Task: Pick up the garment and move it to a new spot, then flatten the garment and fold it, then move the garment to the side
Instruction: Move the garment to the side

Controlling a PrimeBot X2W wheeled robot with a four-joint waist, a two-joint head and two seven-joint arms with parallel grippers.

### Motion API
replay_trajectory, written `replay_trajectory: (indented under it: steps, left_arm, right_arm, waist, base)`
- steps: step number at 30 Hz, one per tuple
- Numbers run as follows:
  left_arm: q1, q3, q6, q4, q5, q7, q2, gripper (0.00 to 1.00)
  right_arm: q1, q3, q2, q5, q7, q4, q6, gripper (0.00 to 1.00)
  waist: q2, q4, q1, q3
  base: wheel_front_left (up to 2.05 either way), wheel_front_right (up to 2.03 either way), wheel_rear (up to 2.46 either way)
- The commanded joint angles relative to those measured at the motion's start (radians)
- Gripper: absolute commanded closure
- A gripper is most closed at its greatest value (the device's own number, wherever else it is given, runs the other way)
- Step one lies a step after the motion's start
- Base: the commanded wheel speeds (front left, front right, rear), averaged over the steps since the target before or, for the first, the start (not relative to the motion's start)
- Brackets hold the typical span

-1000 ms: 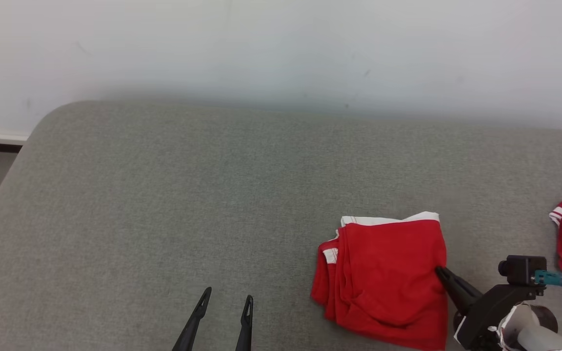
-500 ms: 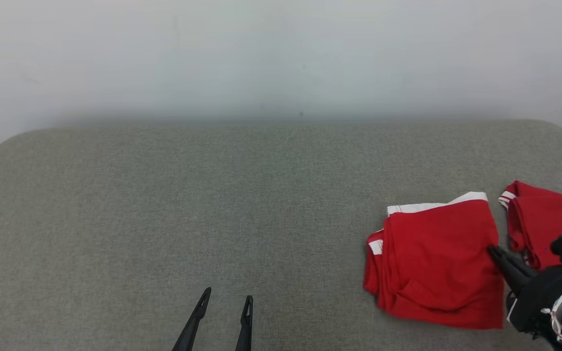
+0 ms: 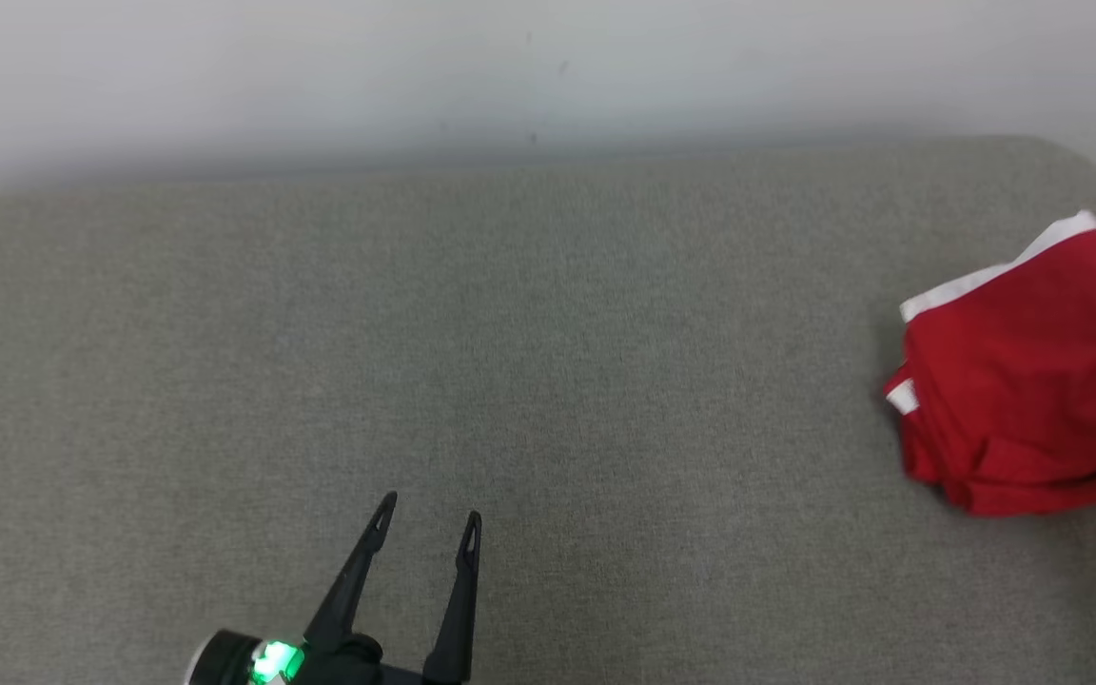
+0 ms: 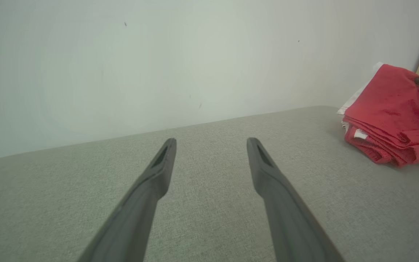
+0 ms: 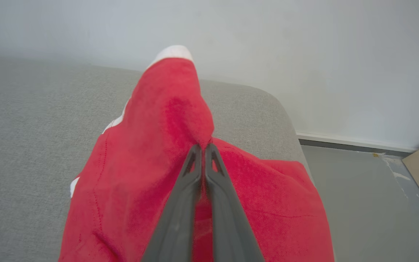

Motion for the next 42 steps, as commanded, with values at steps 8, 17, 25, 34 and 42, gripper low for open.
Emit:
replay_trajectory:
  steps: [8,17,25,34,42]
  left_arm:
    - [-0.087,0.019,-0.021,-0.013,0.017,-0.003,0.023,0.00]
    - [-0.131,0.009,-0.040,-0.007,0.029,-0.003,0.033,0.00]
    - [-0.155,0.010,-0.047,-0.006,0.036,-0.003,0.048,0.00]
    - [-0.128,0.014,-0.025,0.017,0.019,-0.003,0.033,0.00]
    - [-0.084,0.025,-0.007,0.037,-0.006,-0.003,0.022,0.00]
  right_arm:
    - [-0.095,-0.059,-0.075,-0.069,0.037,0.089,-0.002,1.00]
    - [-0.132,-0.117,-0.049,-0.122,0.016,0.247,-0.002,1.00]
    - [-0.200,-0.168,0.037,-0.206,-0.038,0.468,-0.002,0.16]
    - [-0.299,-0.332,0.184,-0.486,-0.112,0.557,-0.002,0.00]
    - [-0.023,-0.687,0.415,-0.728,-0.113,0.259,-0.002,0.00]
  waist:
    - [-0.0001,-0.025,-0.0001,0.195]
    - [-0.0001,-0.009,-0.0001,0.252]
    - [-0.0001,0.002,-0.0001,0.277]
    - [-0.0001,0.004,-0.0001,0.203]
    - [-0.0001,0.010,-0.0001,0.079]
  base:
    - [0.00,0.00,0.00]
    - [0.00,0.00,0.00]
    - [0.00,0.00,0.00]
    - [0.00,0.00,0.00]
    - [0.00,0.00,0.00]
